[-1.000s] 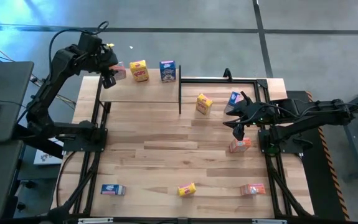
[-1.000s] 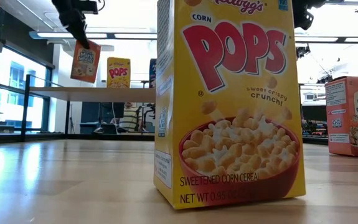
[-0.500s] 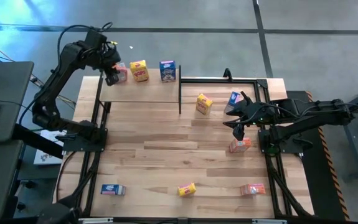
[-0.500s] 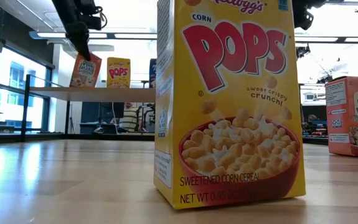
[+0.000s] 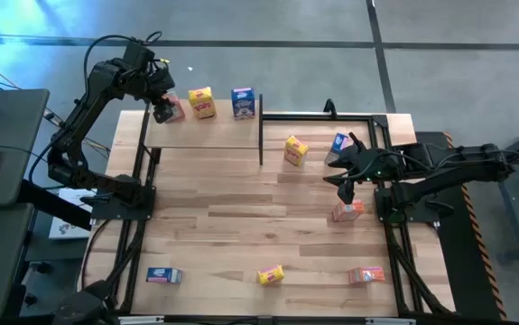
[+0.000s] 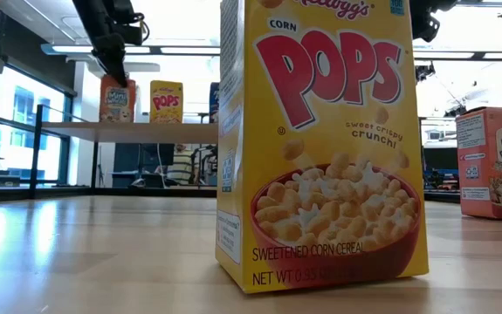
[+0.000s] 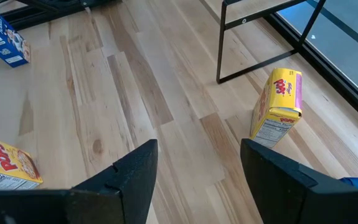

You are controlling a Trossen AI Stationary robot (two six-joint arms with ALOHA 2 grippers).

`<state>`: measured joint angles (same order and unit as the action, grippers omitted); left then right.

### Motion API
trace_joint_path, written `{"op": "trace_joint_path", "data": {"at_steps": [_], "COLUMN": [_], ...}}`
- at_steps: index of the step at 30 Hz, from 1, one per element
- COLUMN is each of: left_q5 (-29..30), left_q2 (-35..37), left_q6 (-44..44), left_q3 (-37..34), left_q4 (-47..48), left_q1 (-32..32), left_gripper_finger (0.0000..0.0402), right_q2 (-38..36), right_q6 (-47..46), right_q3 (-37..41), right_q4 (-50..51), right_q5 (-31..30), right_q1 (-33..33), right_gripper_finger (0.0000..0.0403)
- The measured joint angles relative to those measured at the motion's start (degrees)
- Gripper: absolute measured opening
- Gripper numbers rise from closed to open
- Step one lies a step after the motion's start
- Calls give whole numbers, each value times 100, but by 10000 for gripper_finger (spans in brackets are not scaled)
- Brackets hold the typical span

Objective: Stack cereal on shelf
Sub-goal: Put the top left orange cereal box on the shelf

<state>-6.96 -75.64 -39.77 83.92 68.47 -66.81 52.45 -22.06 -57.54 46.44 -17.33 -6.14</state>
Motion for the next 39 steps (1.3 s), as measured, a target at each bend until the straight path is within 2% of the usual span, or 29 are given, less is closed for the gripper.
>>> {"op": "trace_joint_path", "data": {"at_steps": [7,18,25,34,39], "left_q5": [62,102,124,373,599], "left_q2": [0,305,559,1110,1227], "left_q6": [161,396,868,1344,1794], "left_q3": [-2,-9,-9,-9,-9], "left_q4": [-119,-488,-543,-488,-55], "left_q1": [0,1,26,453,888], "left_gripper_finger": [220,221,221,221,221], "right_q2": [0,-2,0,-2,0], "right_q6": [0,0,0,0,0], "right_q3": [1,1,1,1,1], "right_q4": [0,1,0,0,0], "right_q5": [-1,0,-1,0,-1], "right_q1": [1,1,-1,1,-1], "right_gripper_finger": [223,223,223,223,223]}}
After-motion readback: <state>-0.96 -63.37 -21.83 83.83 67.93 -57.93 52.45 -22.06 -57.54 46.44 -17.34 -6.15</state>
